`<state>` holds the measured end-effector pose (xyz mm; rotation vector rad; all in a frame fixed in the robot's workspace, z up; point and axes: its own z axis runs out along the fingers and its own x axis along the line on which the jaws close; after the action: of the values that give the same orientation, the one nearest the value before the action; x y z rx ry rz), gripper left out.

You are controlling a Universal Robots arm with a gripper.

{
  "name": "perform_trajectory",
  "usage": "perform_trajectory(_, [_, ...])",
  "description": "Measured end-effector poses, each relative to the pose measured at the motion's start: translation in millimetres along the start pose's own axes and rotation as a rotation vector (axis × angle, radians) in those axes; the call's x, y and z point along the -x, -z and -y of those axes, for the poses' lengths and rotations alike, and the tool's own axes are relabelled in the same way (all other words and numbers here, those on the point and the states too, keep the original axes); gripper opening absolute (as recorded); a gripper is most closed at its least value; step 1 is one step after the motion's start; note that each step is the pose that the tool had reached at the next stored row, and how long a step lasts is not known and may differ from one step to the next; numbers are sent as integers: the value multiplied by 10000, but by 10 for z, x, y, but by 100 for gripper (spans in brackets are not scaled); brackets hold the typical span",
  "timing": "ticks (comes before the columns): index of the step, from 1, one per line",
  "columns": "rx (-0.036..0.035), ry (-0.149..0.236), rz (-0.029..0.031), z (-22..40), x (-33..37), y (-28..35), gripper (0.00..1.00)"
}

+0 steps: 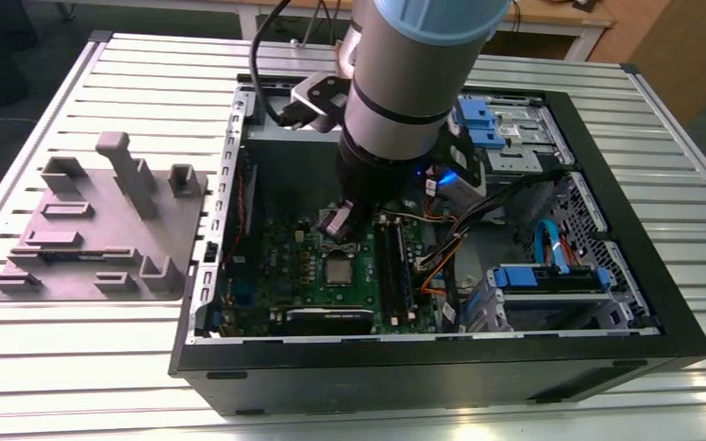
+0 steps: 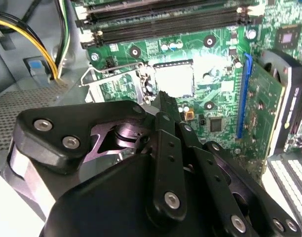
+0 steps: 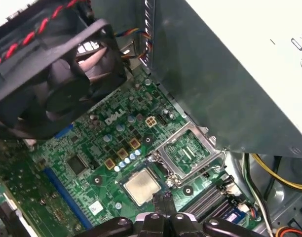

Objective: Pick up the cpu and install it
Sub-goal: 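Close the cpu cover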

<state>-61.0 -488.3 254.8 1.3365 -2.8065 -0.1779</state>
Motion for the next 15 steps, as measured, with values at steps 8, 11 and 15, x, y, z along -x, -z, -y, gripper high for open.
perform_trajectory(8, [55,100,51,21,25,-6,10])
perform_trajectory(11, [69,102,69,21,26,-6,10])
perform_trajectory(15, [72,102,72,22,26,-6,10])
